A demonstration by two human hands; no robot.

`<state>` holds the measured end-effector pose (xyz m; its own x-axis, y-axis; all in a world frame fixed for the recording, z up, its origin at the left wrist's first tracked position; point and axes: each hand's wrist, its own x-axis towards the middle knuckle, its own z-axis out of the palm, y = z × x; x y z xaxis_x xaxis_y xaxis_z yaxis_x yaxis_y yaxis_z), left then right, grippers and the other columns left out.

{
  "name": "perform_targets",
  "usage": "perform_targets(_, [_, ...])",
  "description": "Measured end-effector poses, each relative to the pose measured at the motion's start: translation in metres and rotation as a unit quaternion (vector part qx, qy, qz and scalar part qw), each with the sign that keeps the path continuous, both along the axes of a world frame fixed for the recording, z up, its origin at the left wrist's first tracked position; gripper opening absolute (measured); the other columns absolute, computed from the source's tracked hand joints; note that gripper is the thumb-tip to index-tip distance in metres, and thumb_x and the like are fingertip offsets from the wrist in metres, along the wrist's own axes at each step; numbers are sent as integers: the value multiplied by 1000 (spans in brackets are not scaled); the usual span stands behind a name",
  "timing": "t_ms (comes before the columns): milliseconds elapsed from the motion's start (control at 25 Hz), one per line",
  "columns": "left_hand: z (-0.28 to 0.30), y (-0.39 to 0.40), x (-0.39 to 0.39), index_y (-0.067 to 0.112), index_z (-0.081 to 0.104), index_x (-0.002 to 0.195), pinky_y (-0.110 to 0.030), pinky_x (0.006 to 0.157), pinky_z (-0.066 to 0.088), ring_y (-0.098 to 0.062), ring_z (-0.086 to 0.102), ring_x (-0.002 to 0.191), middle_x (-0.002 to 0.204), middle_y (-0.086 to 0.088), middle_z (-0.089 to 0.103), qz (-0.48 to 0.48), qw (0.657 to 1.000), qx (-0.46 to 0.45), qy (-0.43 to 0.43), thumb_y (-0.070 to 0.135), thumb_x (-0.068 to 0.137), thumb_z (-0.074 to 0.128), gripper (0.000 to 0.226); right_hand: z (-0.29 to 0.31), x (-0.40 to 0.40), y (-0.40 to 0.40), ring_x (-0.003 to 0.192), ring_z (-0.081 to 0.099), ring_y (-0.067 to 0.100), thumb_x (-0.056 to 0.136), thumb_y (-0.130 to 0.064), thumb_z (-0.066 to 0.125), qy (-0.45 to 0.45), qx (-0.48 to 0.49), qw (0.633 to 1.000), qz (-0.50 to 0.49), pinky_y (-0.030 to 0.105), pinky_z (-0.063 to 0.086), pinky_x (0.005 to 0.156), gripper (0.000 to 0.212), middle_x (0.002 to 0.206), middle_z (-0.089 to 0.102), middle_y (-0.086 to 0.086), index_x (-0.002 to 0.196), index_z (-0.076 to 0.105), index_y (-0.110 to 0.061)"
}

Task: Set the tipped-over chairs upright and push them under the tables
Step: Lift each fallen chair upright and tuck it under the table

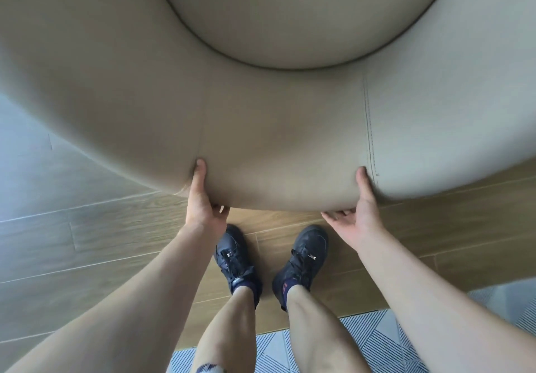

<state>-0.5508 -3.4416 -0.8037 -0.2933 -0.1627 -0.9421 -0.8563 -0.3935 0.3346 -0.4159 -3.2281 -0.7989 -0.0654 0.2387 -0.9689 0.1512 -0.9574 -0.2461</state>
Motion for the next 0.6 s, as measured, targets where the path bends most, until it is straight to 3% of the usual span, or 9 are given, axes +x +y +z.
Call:
perform_targets(120, [51,3,-16,27,58,107,-43,101,52,-18,66,102,116,4,67,-21,1000,-13,-6,57,65,86,59,49,-14,6,112,52,33,54,-62,84,-21,-12,999,24,52,41,109,93,109,50,9,127,43,-21])
perform_targets(200, [76,8,-28,25,56,115,-42,98,53,-18,66,100,119,3,67,-31,999,-25,-11,59,64,86,67,75,-25,14,121,49,37,54,-62,86,-33,-20,999,36,56,41,109,94,115,47,14,125,41,-21])
perform_targets(400, [138,34,-65,20,56,131,-38,95,56,-18,69,101,120,3,68,-25,998,-56,6,57,57,90,90,141,-70,46,108,57,43,53,-61,90,-98,-15,993,71,65,51,92,100,128,55,17,130,45,-16])
perform_targets(600, [175,47,-95,16,55,137,-34,100,53,-18,67,107,123,1,68,-37,998,-34,38,56,58,91,95,189,-109,72,126,49,47,50,-57,93,-142,5,985,102,70,52,81,106,143,46,18,138,44,-23])
